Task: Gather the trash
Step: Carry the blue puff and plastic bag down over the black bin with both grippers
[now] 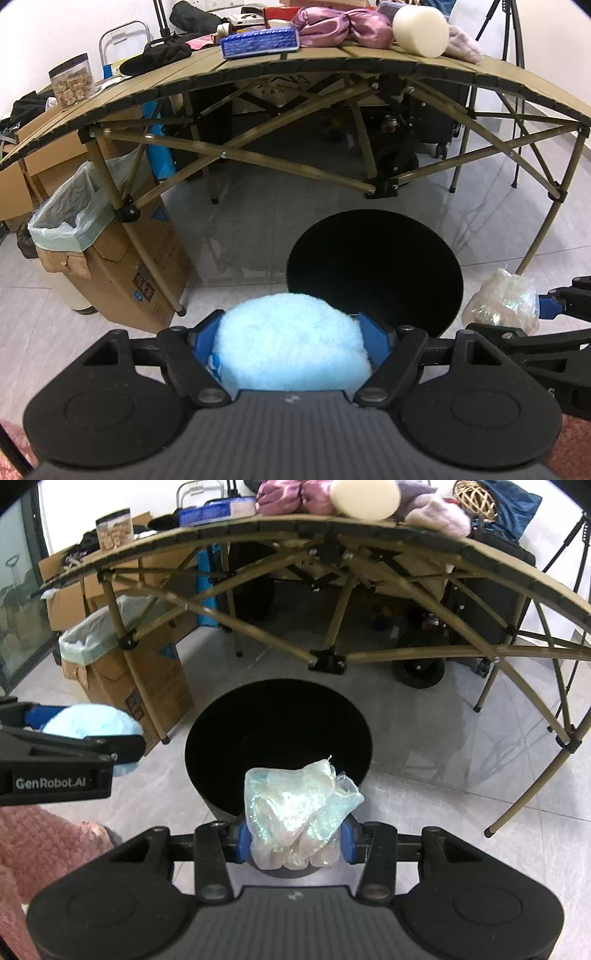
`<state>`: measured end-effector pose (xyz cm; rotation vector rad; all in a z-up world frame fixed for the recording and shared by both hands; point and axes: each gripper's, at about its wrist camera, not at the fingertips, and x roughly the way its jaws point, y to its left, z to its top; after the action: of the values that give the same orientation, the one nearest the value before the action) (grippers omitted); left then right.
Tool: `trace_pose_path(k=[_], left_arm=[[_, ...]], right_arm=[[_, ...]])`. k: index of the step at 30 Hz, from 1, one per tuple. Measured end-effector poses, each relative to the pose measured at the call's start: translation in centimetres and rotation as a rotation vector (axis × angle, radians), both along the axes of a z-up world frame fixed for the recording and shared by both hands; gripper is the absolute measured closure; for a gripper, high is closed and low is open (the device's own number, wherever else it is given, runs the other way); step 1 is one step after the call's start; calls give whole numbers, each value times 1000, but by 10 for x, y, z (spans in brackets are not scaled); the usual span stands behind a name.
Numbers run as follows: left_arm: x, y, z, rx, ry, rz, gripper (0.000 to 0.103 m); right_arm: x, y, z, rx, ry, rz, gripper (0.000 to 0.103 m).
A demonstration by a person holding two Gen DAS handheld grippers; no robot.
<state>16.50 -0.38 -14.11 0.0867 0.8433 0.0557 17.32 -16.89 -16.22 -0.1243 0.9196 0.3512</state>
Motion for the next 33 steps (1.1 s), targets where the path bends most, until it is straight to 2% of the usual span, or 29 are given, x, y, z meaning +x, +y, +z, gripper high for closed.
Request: trace_pose_path(k=[10, 17, 22, 33], left_arm=[[10, 8, -7, 13, 21, 42, 25], [21, 27, -11, 10, 35, 114, 25], [34, 35, -12, 6, 32, 149, 25], [51, 59, -15, 15, 34, 250, 25]], right_arm=[[19, 18, -7, -6, -11, 43, 59], [48, 33, -14, -18, -46, 46, 59], [69, 42, -25, -41, -38, 40, 59], [93, 58, -32, -36, -46, 40, 59]])
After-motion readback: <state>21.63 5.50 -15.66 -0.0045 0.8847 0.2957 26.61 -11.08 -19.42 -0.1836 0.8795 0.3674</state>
